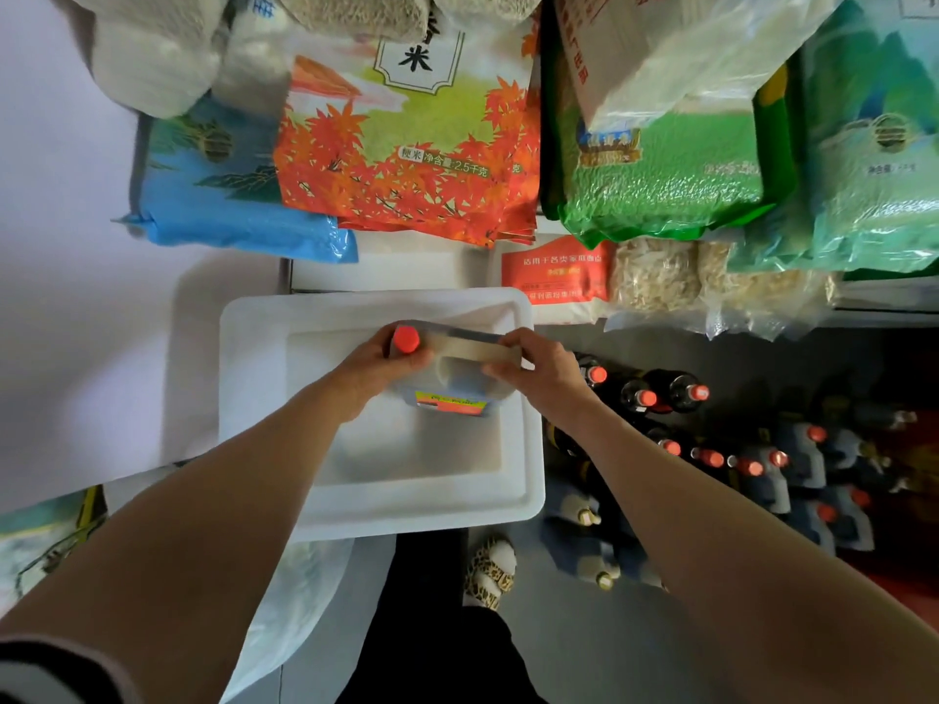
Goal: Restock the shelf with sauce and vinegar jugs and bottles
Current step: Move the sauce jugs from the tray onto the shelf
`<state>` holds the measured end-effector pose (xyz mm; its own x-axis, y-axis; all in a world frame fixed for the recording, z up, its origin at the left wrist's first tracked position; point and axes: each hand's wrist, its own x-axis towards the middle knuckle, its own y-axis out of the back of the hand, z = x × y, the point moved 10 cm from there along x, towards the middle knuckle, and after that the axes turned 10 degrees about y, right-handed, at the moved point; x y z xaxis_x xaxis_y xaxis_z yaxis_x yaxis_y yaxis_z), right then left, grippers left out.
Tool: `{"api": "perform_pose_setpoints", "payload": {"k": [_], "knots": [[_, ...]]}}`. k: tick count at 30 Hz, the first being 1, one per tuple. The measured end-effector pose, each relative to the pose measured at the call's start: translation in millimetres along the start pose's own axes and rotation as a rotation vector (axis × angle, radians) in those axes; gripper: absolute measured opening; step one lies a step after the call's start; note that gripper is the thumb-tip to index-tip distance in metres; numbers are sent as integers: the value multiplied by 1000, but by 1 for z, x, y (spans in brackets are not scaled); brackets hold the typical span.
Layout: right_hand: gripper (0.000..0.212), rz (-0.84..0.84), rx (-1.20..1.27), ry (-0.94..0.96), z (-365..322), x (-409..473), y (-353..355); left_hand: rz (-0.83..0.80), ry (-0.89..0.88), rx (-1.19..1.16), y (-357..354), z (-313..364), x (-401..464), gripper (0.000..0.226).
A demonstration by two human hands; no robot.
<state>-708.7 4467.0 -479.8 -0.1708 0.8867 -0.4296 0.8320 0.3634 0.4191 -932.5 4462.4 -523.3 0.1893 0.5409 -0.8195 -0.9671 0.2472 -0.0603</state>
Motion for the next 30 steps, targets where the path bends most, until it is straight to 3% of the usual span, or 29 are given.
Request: {"api": "perform_pose_setpoints", "payload": {"k": [5,9,12,16,19,22,26,30], "knots": [[29,19,-114,64,-35,6,11,65,54,21,10,-4,-19,60],[35,75,-153,110,-74,-6,24,156,56,21,18,14,-60,73],[42,109,-202,177,-115,-19,39,244,11,35,28,42,-98,65],[51,137,-263,276,-195,-40,68,335,-125,35,41,96,-163,75],[40,151,-311,375,-263,-57,94,353,-290,43,46,151,-218,84],[29,205,-296,456,-331,-78,129,385,-402,64,56,208,-272,69],[30,332,-280,600,-432,-120,180,460,-547,115,68,294,-349,88],[30,415,-215,711,-522,-154,222,471,-702,148,71,374,-424,78]]}}
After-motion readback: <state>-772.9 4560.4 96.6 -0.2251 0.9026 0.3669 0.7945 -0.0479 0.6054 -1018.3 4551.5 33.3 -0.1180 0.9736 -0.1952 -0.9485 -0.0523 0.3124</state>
